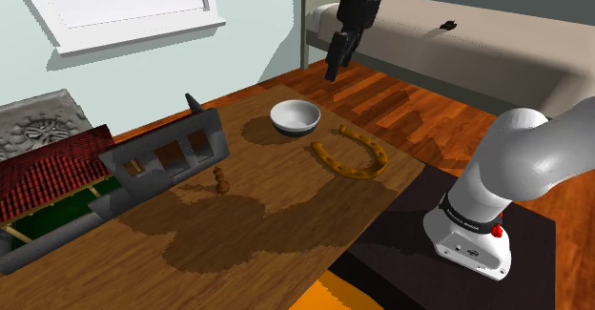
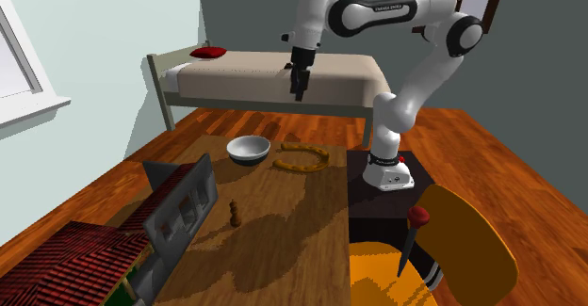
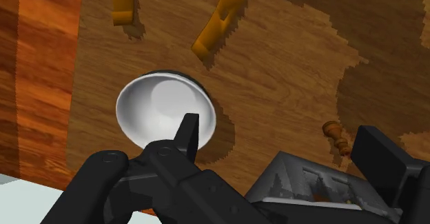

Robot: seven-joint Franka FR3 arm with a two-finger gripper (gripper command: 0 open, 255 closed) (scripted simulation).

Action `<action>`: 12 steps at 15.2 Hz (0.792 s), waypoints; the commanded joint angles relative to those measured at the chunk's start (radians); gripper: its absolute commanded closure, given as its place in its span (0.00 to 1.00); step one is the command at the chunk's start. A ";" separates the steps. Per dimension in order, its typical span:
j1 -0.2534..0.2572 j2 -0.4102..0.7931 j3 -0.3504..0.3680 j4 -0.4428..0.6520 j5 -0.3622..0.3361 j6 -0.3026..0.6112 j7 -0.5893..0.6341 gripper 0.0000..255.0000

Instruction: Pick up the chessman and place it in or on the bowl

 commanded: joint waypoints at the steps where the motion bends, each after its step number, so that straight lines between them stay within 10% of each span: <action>1: 0.005 0.052 0.035 -0.001 0.007 0.055 0.027 0.00; 12: 0.011 0.392 0.220 0.086 -0.042 0.306 0.202 0.00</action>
